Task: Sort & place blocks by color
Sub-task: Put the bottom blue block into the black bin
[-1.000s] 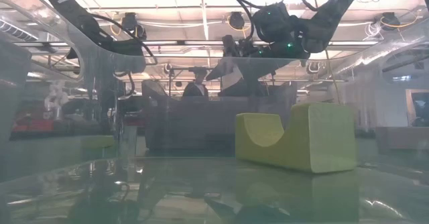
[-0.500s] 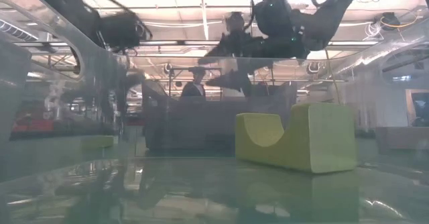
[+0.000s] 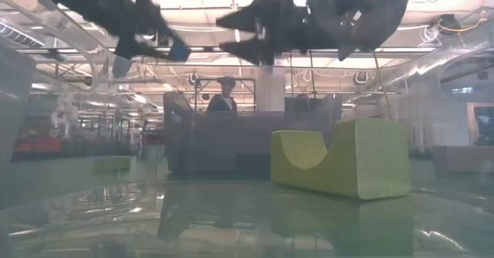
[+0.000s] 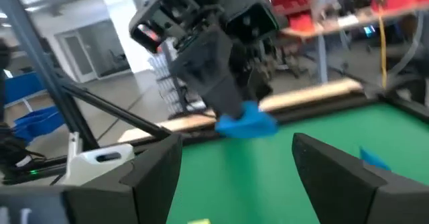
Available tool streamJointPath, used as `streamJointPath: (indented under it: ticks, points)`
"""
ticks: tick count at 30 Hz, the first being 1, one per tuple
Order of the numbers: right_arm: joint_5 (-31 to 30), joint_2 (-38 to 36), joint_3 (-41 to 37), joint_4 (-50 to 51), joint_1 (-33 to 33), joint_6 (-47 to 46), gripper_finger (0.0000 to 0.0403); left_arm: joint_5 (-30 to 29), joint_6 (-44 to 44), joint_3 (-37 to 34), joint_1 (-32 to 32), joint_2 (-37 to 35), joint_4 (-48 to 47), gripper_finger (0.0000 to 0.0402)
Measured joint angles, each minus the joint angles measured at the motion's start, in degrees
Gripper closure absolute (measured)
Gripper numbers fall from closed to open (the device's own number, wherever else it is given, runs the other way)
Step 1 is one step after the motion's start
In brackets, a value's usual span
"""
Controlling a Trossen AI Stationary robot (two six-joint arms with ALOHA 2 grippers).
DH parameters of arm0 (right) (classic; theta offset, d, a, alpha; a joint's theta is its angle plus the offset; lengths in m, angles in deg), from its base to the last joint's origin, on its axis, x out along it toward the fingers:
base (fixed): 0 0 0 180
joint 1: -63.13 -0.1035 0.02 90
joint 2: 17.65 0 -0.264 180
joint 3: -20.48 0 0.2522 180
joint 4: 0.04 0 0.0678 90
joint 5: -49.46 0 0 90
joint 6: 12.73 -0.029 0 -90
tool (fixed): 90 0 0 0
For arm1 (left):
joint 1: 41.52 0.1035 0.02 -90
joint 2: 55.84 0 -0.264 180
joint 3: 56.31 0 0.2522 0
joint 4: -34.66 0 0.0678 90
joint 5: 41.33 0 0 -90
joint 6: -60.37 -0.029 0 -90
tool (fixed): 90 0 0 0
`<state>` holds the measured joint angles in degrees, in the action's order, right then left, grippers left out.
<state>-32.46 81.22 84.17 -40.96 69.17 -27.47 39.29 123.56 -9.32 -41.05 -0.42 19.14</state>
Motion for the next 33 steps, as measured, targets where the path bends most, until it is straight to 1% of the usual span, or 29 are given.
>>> streamJointPath:
  ticks: [3,7,11,16,21,24,28,30,33]
  points:
    - [0.0,-0.02,0.0,-1.46,-1.49,2.68,0.0131,2.61,0.75,0.0,-4.14,0.39,5.04,0.0271]
    - [0.0,-0.02,0.0,-1.54,-3.84,7.66,0.0131,2.78,2.85,0.02,-8.21,3.47,12.81,0.0271]
    - [-1.31,-0.02,0.0,-1.48,-6.15,13.22,0.0131,2.46,4.99,0.02,-10.47,8.06,21.95,0.0271]
    - [-2.26,-0.02,0.0,-1.76,-8.63,16.88,0.0131,2.4,9.18,0.02,-11.8,14.42,29.77,0.0271]
    - [-2.26,-0.02,0.0,-1.69,-10.48,17.17,0.0131,1.96,11.16,0.02,-11.91,19.74,38.66,0.0271]
    - [-2.29,-0.02,0.0,-1.66,-11.19,17.13,0.0135,1.82,12.28,0.02,-11.89,21.7,41.82,0.0271]
    - [-2.29,-0.02,0.0,-1.67,-11.81,16.78,0.0162,1.89,13.68,0.02,-11.94,22.97,42.22,0.0271]
    - [-2.42,-0.02,0.0,-1.66,-11.87,15.68,0.0188,1.9,14.02,0.02,-11.96,23.08,42.25,0.0271]
    - [-2.46,-0.02,0.0,-1.7,-11.93,14.19,0.0238,1.78,14.21,0.02,-11.96,23.08,42.25,0.0271]
